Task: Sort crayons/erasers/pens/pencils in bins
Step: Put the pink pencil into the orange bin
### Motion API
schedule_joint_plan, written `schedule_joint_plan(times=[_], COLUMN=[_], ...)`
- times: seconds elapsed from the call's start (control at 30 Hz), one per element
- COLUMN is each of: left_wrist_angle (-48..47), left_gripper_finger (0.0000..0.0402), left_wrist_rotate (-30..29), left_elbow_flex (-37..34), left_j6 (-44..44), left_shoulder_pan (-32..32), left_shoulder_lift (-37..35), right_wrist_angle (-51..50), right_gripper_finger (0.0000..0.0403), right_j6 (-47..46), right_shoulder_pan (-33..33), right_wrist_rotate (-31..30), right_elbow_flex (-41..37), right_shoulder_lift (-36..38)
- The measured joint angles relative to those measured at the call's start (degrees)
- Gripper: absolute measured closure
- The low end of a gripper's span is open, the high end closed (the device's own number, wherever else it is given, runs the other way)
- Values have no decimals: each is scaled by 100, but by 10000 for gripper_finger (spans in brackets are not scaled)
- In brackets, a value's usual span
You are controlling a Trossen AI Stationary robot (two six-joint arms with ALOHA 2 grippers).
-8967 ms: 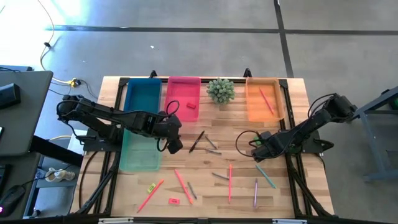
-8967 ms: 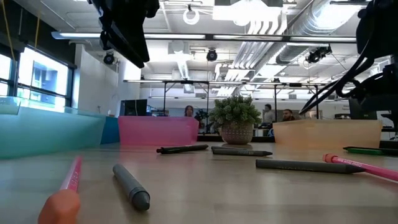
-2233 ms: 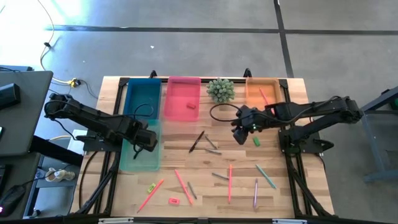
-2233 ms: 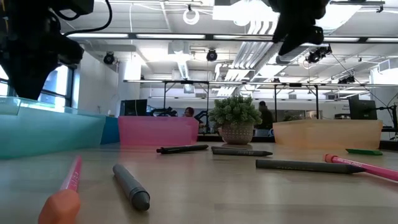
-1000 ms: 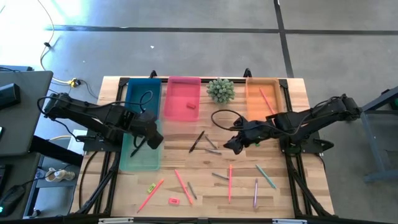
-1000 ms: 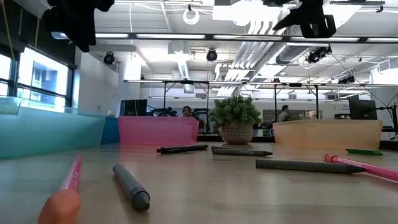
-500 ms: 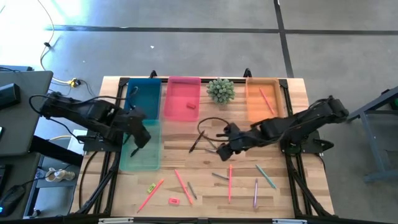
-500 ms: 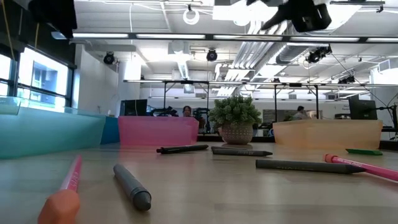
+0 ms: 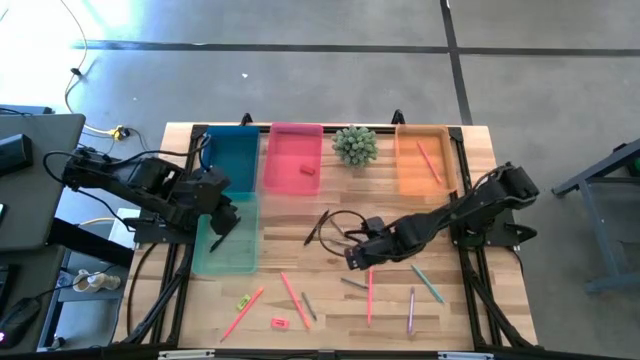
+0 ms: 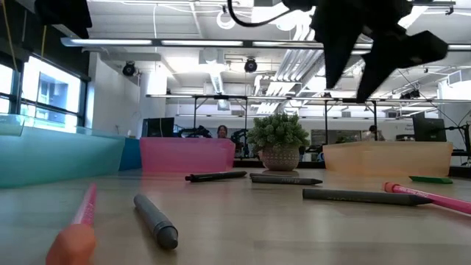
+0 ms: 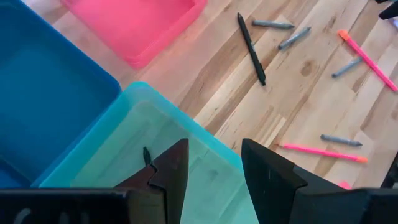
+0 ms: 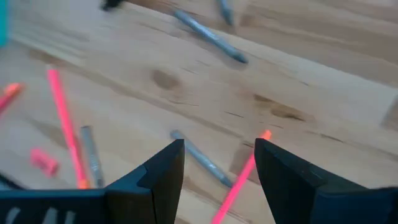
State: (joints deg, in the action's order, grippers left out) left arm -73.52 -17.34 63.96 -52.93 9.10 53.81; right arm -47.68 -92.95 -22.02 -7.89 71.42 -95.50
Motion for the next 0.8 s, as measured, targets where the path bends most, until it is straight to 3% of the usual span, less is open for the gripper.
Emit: schedule_joint_plan(times=[0.8], left_wrist_angle=[3], left_gripper_finger=[268], left_wrist_rotate=[-42], left_elbow_flex=[-2], left_j6=[169], left_shoulder_pan=[0], left_shoulder_lift=[1], right_wrist_angle=[-125], right_gripper_finger=[215], right_j6=[-678], right_shoulder_pan=[-207], right_wrist_rotate=[513], right_elbow_flex=[0], right_shoulder_lift=[-1208])
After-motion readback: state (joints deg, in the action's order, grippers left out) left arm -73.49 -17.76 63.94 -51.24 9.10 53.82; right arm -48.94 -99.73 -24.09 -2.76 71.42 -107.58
